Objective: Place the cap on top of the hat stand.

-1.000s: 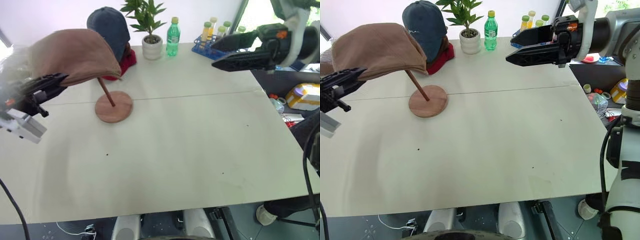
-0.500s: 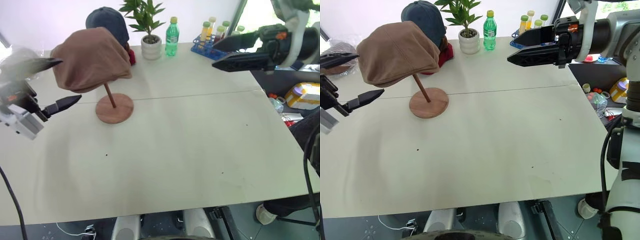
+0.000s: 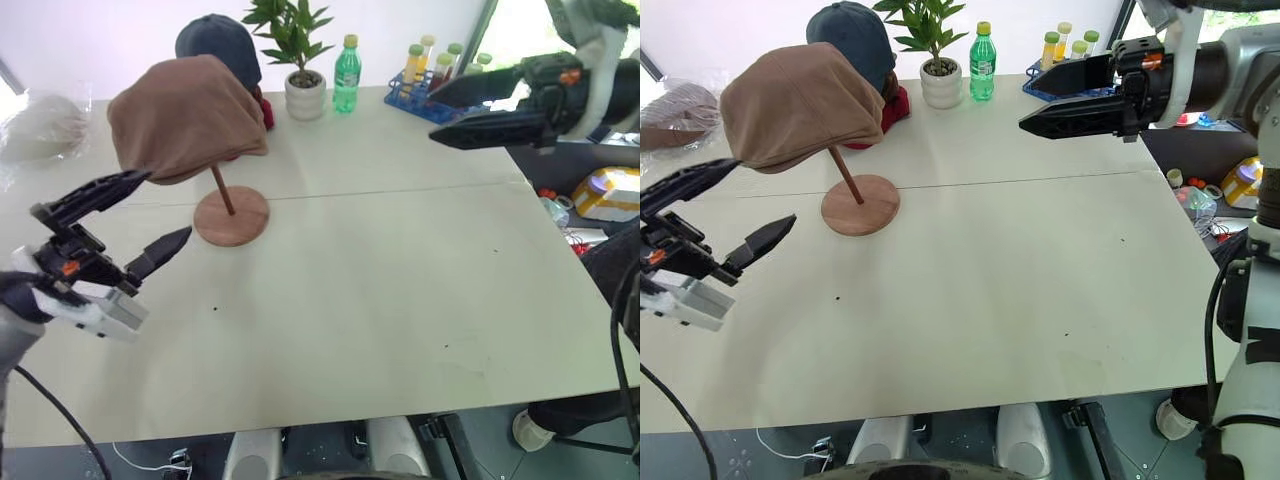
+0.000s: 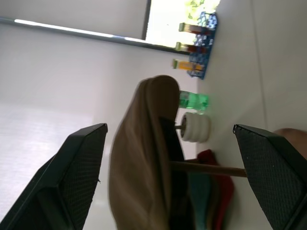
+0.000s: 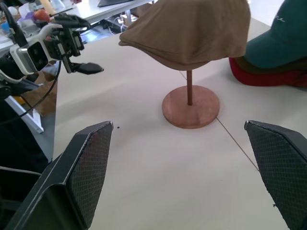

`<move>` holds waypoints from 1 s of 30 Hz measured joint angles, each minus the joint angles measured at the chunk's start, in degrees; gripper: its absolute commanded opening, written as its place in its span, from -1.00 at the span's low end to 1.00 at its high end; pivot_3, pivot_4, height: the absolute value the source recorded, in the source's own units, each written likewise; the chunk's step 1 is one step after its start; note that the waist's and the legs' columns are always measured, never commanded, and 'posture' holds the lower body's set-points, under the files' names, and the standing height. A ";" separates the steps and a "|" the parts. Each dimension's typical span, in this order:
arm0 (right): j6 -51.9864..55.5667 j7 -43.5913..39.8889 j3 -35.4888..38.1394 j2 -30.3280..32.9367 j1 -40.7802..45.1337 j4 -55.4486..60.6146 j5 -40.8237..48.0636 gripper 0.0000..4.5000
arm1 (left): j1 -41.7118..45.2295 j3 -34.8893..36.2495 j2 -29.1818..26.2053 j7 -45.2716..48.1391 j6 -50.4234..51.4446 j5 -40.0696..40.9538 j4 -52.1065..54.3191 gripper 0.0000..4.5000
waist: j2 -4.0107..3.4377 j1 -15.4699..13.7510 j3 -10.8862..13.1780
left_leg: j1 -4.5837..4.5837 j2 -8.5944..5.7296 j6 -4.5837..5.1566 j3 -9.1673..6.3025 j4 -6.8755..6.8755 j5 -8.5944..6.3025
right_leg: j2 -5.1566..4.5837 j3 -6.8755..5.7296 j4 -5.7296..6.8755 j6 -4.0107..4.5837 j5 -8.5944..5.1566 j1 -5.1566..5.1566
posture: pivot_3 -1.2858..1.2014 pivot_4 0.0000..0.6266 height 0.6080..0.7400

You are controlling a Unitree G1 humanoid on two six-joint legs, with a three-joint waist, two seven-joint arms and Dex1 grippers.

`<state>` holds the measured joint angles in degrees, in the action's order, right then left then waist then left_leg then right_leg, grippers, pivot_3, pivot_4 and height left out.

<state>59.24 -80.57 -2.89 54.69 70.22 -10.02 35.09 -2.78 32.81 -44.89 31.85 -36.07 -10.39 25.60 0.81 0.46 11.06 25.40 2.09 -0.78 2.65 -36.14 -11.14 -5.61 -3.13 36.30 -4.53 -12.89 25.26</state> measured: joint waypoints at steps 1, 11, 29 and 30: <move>0.04 -0.12 0.00 0.12 0.00 0.12 0.02 1.00 | 0.51 0.02 0.96 -0.50 2.38 -1.87 2.34 0.95 | 0.02 0.00 -0.01 | -0.01 -0.01 0.00 0.00 -0.01 0.00 | 0.01 0.00 0.00 -0.01 0.00 -0.01 | 0.03 -0.52 1.00; 0.87 0.04 0.00 0.18 0.13 0.74 0.07 1.00 | 5.85 -9.13 9.38 0.71 30.35 -22.46 16.95 0.95 | -0.04 0.13 -0.05 | -0.03 0.00 0.02 -0.01 -0.02 0.01 | 0.08 0.00 0.03 -0.03 0.04 -0.01 | 0.03 -0.52 1.00; 2.22 1.81 0.91 0.55 0.35 1.69 1.11 1.00 | 12.22 -21.04 11.68 -1.50 36.23 -32.94 15.65 0.95 | -0.03 -0.08 -0.06 | -0.03 -0.02 0.04 -0.07 -0.10 0.00 | 0.08 0.01 0.02 -0.01 0.05 -0.08 | 0.03 -0.52 1.00; 2.53 1.73 1.08 0.83 0.30 2.06 1.42 1.00 | 12.70 -22.07 11.87 -1.61 37.04 -34.05 14.34 0.95 | -0.03 -0.02 -0.06 | -0.03 -0.02 0.05 -0.07 -0.10 0.00 | 0.08 0.01 0.03 -0.02 0.05 -0.08 | 0.03 -0.52 1.00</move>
<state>61.76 -78.83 -1.81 55.52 70.52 -7.96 36.51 9.93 10.74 -33.02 30.23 0.97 -44.44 39.94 0.78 0.44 11.00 25.37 2.08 -0.73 2.58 -36.23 -11.14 -5.53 -3.12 36.33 -4.55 -12.83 25.18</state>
